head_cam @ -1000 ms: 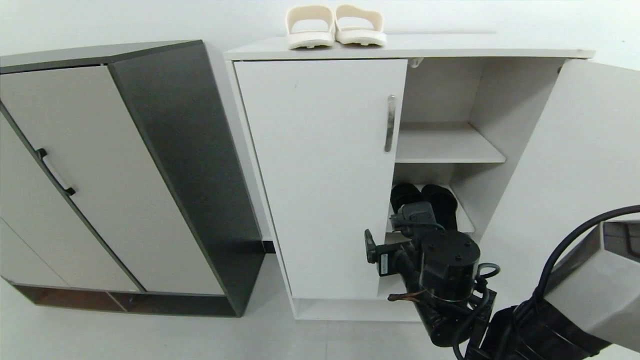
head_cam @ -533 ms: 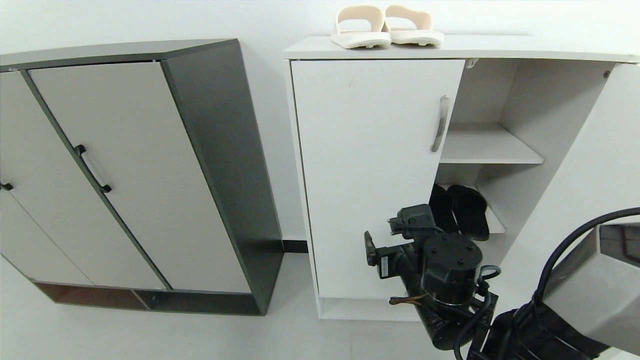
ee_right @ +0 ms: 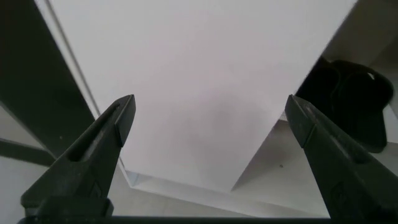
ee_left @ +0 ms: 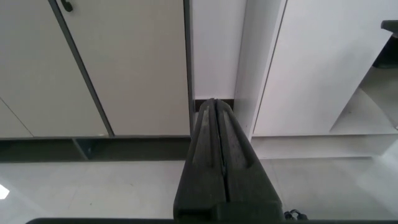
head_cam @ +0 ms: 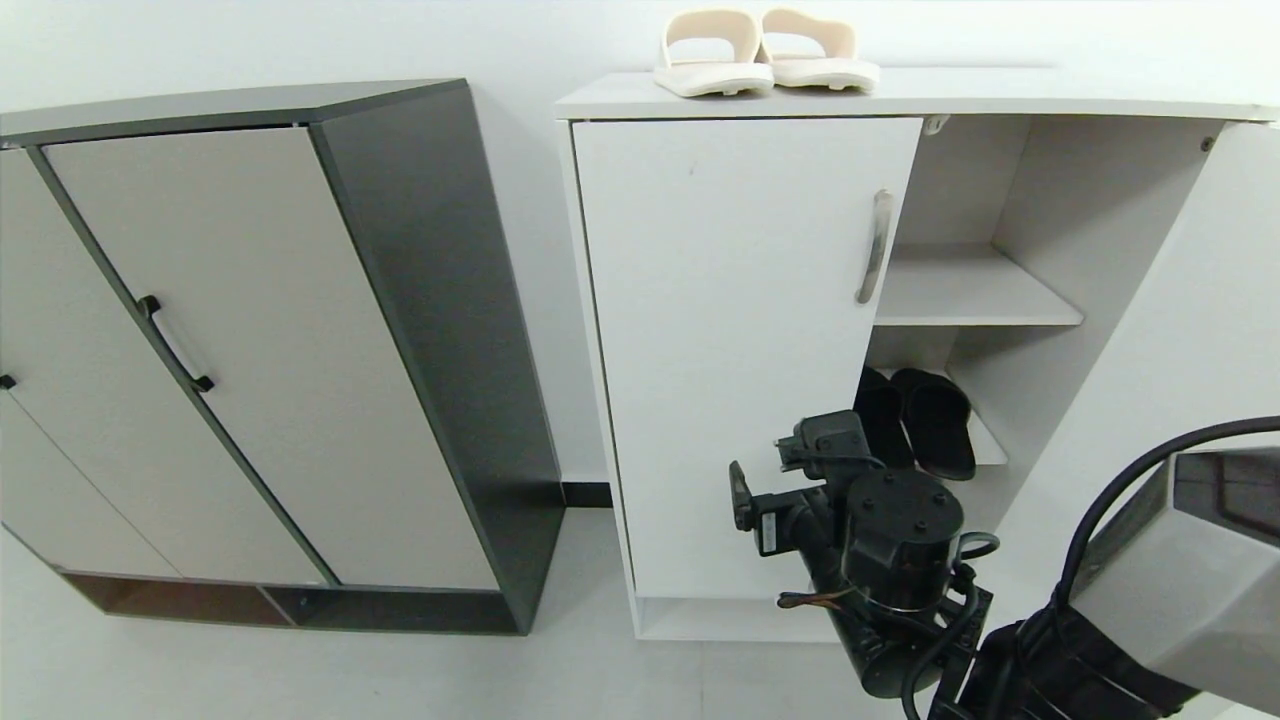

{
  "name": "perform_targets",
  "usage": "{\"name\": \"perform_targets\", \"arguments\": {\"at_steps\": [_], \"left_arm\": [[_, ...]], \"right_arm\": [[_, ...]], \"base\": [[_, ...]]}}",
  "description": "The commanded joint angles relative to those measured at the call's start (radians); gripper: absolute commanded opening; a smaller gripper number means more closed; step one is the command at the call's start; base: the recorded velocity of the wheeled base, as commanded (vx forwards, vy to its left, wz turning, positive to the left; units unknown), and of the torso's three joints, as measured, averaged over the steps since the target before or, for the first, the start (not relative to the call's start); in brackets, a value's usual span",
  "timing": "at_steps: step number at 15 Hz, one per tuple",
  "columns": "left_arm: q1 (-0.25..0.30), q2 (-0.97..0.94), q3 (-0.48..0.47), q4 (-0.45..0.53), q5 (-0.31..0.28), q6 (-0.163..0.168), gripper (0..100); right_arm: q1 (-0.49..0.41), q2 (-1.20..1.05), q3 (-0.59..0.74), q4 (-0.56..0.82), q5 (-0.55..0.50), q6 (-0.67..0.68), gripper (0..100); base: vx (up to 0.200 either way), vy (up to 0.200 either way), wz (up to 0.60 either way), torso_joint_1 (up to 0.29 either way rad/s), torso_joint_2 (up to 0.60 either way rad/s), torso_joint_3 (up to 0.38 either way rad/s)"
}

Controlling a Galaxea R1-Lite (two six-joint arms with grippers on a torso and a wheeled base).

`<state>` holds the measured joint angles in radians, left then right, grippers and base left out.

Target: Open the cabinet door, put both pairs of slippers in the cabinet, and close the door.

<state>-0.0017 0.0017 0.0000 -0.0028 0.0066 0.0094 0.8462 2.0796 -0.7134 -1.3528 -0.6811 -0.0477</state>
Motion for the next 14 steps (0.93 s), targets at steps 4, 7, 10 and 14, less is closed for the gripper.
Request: {"name": "perform_targets", "arguments": {"at_steps": [4,7,10,14], "left_arm": [[0.000,0.000,0.000,0.000,0.001,0.000,0],[0.000,0.000,0.000,0.000,0.001,0.000,0],[0.000,0.000,0.000,0.000,0.001,0.000,0],[0.000,0.000,0.000,0.000,0.000,0.000,0]], "right_arm": [[-0.001,0.005,0.003,0.000,0.000,0.000,100],[-0.001,0.008,0.003,0.000,0.000,0.000,100],[-0.002,0.010,0.003,0.000,0.000,0.000,100],[-0.004,0.010,0.005,0.000,0.000,0.000,100]], "base": [[0.000,0.000,0.00,0.000,0.00,0.000],[0.000,0.000,0.00,0.004,-0.18,-0.235],[0.000,0.000,0.00,0.043,-0.41,-0.364],[0.000,0.000,0.00,0.090,-0.49,-0.347]]}}
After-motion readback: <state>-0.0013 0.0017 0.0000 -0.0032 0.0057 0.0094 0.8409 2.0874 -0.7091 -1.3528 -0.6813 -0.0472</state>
